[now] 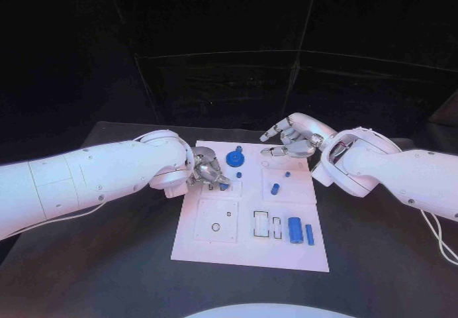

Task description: Assemble the parts on the task board

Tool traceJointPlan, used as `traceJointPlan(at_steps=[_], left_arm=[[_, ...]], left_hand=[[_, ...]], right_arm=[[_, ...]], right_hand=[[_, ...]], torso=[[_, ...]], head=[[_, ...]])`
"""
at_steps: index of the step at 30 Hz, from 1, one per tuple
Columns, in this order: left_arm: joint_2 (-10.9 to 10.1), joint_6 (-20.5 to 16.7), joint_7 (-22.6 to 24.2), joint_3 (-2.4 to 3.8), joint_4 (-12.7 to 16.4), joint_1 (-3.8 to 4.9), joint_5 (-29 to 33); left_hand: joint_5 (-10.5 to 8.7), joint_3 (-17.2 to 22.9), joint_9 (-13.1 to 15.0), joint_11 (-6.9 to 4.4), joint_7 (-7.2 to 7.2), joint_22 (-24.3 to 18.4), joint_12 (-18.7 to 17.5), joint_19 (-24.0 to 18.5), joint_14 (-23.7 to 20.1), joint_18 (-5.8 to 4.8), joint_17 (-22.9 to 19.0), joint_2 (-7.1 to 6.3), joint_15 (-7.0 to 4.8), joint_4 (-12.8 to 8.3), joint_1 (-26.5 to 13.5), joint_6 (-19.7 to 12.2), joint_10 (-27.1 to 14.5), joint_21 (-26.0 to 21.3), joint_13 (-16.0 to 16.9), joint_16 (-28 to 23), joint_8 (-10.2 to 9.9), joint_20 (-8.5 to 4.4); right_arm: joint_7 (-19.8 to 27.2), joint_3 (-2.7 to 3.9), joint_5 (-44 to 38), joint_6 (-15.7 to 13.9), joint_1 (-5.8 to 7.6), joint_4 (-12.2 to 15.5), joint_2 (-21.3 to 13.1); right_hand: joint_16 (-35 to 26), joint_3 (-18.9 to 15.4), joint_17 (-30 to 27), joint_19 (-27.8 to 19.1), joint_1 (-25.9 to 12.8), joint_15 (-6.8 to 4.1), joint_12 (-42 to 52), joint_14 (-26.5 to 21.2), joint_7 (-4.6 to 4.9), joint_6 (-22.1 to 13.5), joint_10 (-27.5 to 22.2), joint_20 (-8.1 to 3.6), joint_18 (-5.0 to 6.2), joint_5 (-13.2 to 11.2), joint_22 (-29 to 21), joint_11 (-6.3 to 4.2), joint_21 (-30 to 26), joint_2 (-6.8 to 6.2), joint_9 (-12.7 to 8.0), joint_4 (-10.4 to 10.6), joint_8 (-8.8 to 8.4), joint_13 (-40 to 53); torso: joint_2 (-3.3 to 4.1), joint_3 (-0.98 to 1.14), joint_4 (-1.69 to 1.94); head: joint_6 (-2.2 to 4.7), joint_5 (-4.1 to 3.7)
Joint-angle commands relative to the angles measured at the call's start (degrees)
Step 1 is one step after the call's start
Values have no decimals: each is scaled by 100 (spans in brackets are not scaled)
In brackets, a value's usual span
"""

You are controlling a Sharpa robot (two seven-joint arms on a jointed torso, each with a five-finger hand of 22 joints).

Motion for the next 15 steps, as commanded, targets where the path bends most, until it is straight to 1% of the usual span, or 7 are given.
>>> traceJointPlan(at_steps=[1,7,11,15], left_arm=[[-14,-352,72,2,28,-34,-273],[-24,-438,18,1,47,-104,-545],[-36,-422,-9,1,69,-118,-618],[-57,-347,-42,1,88,-125,-676]], left_hand=[[19,892,9,-4,-20,-14,29,42,605,-101,1509,12,3,-842,-21,18,48,-31,7,36,19,-1],[18,915,9,-6,-20,-13,45,43,605,-101,1509,6,2,-854,-25,20,62,-31,25,36,17,-3],[17,928,9,-6,-21,-6,56,46,605,-102,1509,3,1,-861,-27,24,72,-27,38,36,17,-4],[16,941,10,-7,-23,3,59,50,605,-104,1509,-2,-1,-869,-31,30,78,-23,39,36,19,-5]], right_arm=[[7,4,11,44,13,6,-10],[9,4,11,40,13,5,-24],[9,4,11,38,13,6,-28],[9,4,11,38,12,4,-31]], right_hand=[[-25,-17,306,-12,12,-51,-32,348,10,33,-11,-35,65,20,743,-45,-20,38,-2,-15,22,234],[-27,-22,304,-13,9,-52,-34,348,9,34,-13,-36,66,28,741,-45,-21,35,-3,-16,23,232],[-27,-22,304,-13,9,-52,-34,348,9,34,-13,-36,66,28,741,-45,-21,35,-3,-16,23,232],[-27,-22,304,-13,9,-52,-34,348,9,34,-13,-36,66,28,741,-45,-21,35,-3,-16,23,232]], torso=[[3,-2,-14],[7,-3,-16],[5,-1,-19],[5,-5,-19]], head=[[-14,9],[-30,11],[-44,13],[-52,10]])
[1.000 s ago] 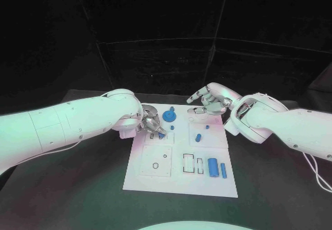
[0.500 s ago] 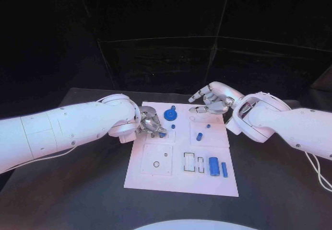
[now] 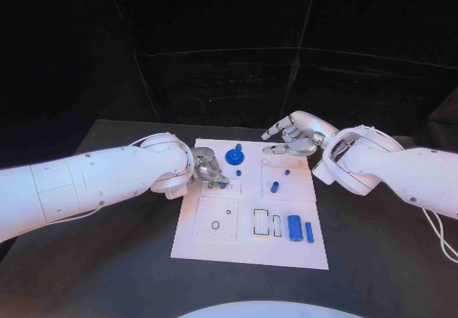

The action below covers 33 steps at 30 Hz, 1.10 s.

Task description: Assemble the parts on the task board

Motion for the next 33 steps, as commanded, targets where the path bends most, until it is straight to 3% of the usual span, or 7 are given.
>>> traceJointPlan(at_steps=[1,9,13,17,33], left_arm=[[-13,0,-39,4,20,0,-229],[-46,165,-80,4,46,-3,-267],[-80,229,-104,4,72,-3,-277],[-88,282,-119,4,80,-3,-281],[-15,453,-146,4,-6,-2,-283]], left_hand=[[16,871,5,-9,-34,16,23,53,605,-105,1509,46,-2,-841,19,28,39,-18,-1,36,21,-5],[87,932,12,-13,-39,21,-1,57,605,-105,1509,19,-6,-867,-20,51,43,-18,-38,36,29,-10],[328,997,27,-19,-46,39,-35,65,605,-109,1509,-26,-11,-889,-104,76,50,-12,-86,36,45,-16],[441,1020,38,-25,-51,52,-56,70,605,-111,1509,-45,-14,-901,-148,88,54,-8,-118,36,56,-19],[519,1024,48,-26,-54,40,-90,66,605,-108,1509,-64,-16,-901,-203,99,51,-18,-167,36,68,-22]], right_arm=[[12,4,11,26,13,4,-3],[12,4,11,32,12,-2,1],[13,4,11,35,12,-5,1],[15,4,11,38,12,-8,6],[13,4,10,36,12,-11,15]], right_hand=[[-27,-22,304,-13,9,-52,-34,348,9,34,-13,-36,66,28,741,-45,-21,35,-3,-16,23,232],[-27,-22,304,-13,9,-52,-34,348,9,34,-13,-36,66,28,741,-45,-21,35,-3,-16,23,232],[-27,-22,304,-13,9,-52,-34,348,9,34,-13,-36,66,28,741,-45,-21,35,-3,-16,23,232],[-27,-22,304,-13,9,-52,-34,348,9,34,-13,-36,66,28,741,-45,-21,35,-3,-16,23,232],[-27,-22,304,-13,9,-52,-34,348,9,34,-13,-36,66,28,741,-45,-21,35,-3,-16,23,232]], torso=[[0,-2,1],[2,-2,-2],[-1,-1,3],[1,1,7],[1,4,-3]], head=[[-11,0],[-39,13],[-45,16],[-50,29],[-69,33]])
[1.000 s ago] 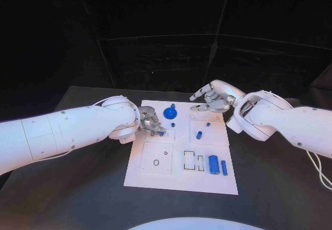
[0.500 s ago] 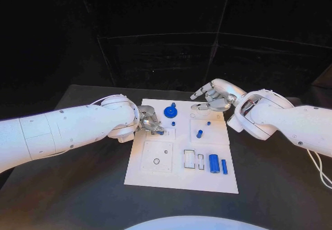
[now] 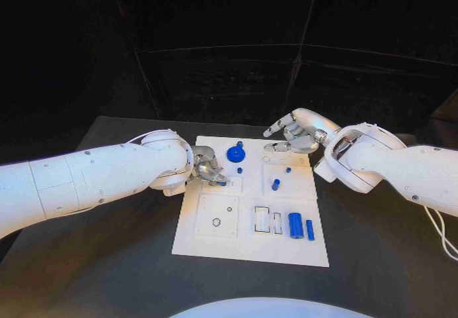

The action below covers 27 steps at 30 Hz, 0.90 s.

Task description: Assemble the parts on the task board

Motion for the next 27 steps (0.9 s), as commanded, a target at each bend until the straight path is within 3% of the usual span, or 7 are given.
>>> traceJointPlan(at_steps=[1,6,10,27], left_arm=[[33,205,-85,-6,-42,-4,-56],[91,302,-94,-6,-103,-3,-55],[148,378,-98,-6,-150,-2,-55],[249,565,-102,-4,-262,9,-55]], left_hand=[[26,971,3,-5,-6,-4,-30,66,605,-108,1509,1,-16,-931,-85,48,32,-18,-9,36,33,-22],[26,894,11,-12,-19,8,-41,70,605,-111,1509,-19,-17,-894,-180,75,49,-15,-35,36,46,-22],[2,623,16,-36,-57,48,92,84,605,-118,1509,-40,-31,-726,-412,184,141,2,115,36,73,-31],[15,176,-56,-92,-125,72,274,94,605,-121,1509,60,-80,-412,-784,383,256,0,319,36,8,-75]], right_arm=[[14,4,10,23,13,8,7],[12,4,10,21,13,7,9],[10,4,10,23,13,4,16],[6,4,10,33,13,-8,32]], right_hand=[[-31,-26,299,-14,5,-52,-33,348,9,35,-12,-37,67,34,739,-45,-23,36,-3,-14,24,232],[-33,-29,296,-16,1,-52,-33,347,9,36,-11,-37,67,40,736,-46,-24,36,-3,-13,25,232],[-36,-31,290,-18,-1,-52,-33,346,9,37,-12,-37,68,41,733,-46,-26,36,-3,-12,25,232],[-42,-40,279,-28,-24,-53,-37,344,9,41,-13,-38,71,66,720,-46,-33,44,-3,2,29,228]], torso=[[2,1,-2],[1,2,-4],[0,0,-4],[0,0,4]], head=[[-5,-1],[-18,-2],[-22,-2],[-43,-6]])
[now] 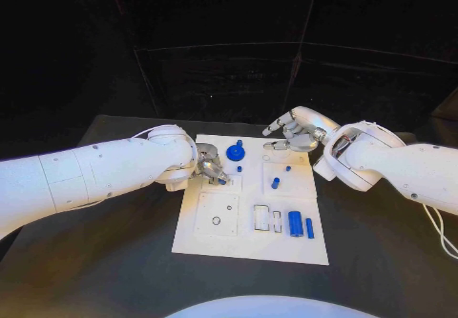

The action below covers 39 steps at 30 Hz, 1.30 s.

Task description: Assemble the parts on the task board

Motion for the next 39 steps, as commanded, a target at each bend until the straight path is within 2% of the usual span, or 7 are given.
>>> traceJointPlan(at_steps=[1,25,28,32,33,35,39], left_arm=[[15,219,-56,-21,-16,-22,-31],[140,235,-53,-19,-192,-3,-31],[144,253,-53,-19,-202,-1,-31],[122,242,-54,-18,-190,1,-31],[109,229,-55,-18,-179,3,-31],[78,198,-55,-17,-152,7,-31],[-15,77,-49,-12,-72,47,-31]], left_hand=[[8,-97,-16,-10,-11,9,35,86,605,-33,1509,4,-40,38,-93,60,56,-1,29,36,-32,-45],[8,-508,-120,-30,-36,91,104,116,605,-48,1509,198,-58,383,-358,211,115,32,116,36,-110,-66],[4,-540,-126,-30,-36,96,104,117,605,-49,1509,185,-58,396,-371,215,117,34,118,36,-115,-66],[-44,-924,-147,-30,-36,104,114,118,605,-51,1509,5,-55,553,-561,266,127,33,131,36,-120,-65],[-261,-1098,-154,-38,-46,108,121,119,605,-52,1509,-46,-61,617,-612,280,133,33,141,36,-122,-66],[-950,-1445,-171,-51,-61,120,125,122,605,-52,1509,-126,-74,716,-619,295,138,36,150,36,-133,-79],[-1064,-1981,-191,-63,-76,143,133,128,605,-56,1509,-284,-93,913,-637,313,147,42,170,36,-145,-99]], right_arm=[[11,4,10,30,13,2,9],[9,4,11,40,13,-6,22],[6,4,11,43,13,-6,20],[4,4,11,44,13,-8,17],[3,4,11,44,13,-8,17],[3,4,11,44,13,-9,15],[7,4,11,41,13,-24,18]], right_hand=[[-22,-40,280,-7,-23,-52,-37,344,9,41,-13,-18,71,19,720,-46,-33,44,-3,2,29,228],[-26,-55,275,-9,-53,-54,-35,343,7,44,-11,-19,72,64,717,-47,-36,50,-5,21,32,228],[-28,-60,272,-12,-63,-54,-37,343,7,45,-12,-19,73,75,713,-48,-38,51,-5,27,33,227],[-28,-65,272,-12,-71,-54,-38,343,6,45,-13,-20,73,79,713,-48,-39,50,-5,32,34,226],[-28,-65,272,-12,-71,-54,-38,343,6,45,-13,-20,73,79,713,-48,-39,50,-5,32,34,226],[-30,-72,269,-13,-83,-54,-37,342,6,45,-12,-20,74,82,711,-48,-40,47,-6,38,34,226],[-30,-72,269,-13,-83,-54,-37,342,6,45,-12,-20,74,82,711,-48,-40,47,-6,38,34,226]], torso=[[0,-2,5],[3,-5,0],[4,-4,-2],[1,-7,3],[1,-7,5],[1,-7,7],[-7,-7,11]], head=[[-3,0],[0,1],[-4,-3],[-5,-16],[-6,-18],[-5,-21],[7,-15]])
